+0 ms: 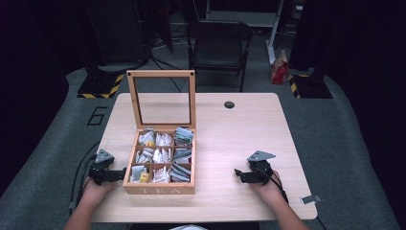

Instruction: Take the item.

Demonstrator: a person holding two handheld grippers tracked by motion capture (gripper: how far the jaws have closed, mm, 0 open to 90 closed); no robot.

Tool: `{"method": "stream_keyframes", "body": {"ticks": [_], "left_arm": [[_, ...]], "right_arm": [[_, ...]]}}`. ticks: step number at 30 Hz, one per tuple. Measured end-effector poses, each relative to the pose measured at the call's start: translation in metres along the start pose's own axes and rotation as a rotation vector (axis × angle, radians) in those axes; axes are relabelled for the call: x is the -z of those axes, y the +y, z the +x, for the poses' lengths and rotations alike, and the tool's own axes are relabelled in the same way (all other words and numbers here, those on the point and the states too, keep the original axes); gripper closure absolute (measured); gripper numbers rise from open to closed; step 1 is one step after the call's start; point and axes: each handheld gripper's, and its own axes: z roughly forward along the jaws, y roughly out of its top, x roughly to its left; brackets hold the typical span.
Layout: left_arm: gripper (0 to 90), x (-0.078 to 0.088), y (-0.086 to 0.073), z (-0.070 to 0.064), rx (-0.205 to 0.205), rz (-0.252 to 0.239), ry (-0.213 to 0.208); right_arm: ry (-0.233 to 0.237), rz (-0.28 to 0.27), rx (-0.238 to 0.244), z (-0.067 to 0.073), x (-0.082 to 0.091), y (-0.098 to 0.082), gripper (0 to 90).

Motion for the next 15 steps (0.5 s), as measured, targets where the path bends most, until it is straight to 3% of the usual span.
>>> {"method": "stream_keyframes", "body": {"ticks": [15], "left_arm": [[14.9, 0.0000, 0.0000, -0.0001, 0.001, 0.000, 0.000]], "right_arm": [[0.014, -0.004, -0.001, 0.0006, 0.0006, -0.0002, 27.8]]}}
